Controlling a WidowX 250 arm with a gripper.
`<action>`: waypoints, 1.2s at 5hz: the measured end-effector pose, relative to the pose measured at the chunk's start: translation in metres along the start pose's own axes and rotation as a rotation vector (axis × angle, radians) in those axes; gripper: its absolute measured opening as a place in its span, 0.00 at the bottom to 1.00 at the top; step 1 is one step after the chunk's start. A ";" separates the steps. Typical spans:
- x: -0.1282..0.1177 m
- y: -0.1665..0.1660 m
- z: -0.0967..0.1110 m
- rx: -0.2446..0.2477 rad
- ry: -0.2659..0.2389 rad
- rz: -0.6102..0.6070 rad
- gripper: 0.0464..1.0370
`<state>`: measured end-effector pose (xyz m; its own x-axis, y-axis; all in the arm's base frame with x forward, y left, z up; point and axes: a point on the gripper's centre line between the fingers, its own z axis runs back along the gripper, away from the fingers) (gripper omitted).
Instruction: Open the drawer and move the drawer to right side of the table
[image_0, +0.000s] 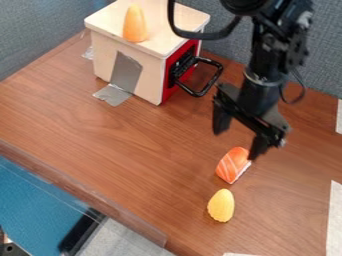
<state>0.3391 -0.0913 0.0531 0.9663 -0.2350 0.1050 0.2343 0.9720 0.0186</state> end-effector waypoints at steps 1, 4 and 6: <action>0.020 0.030 -0.010 0.015 0.017 0.076 0.96; 0.082 0.056 0.001 0.195 -0.061 0.076 0.96; 0.085 0.064 -0.004 0.281 -0.044 0.066 0.96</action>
<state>0.4370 -0.0490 0.0593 0.9716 -0.1762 0.1583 0.1260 0.9503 0.2846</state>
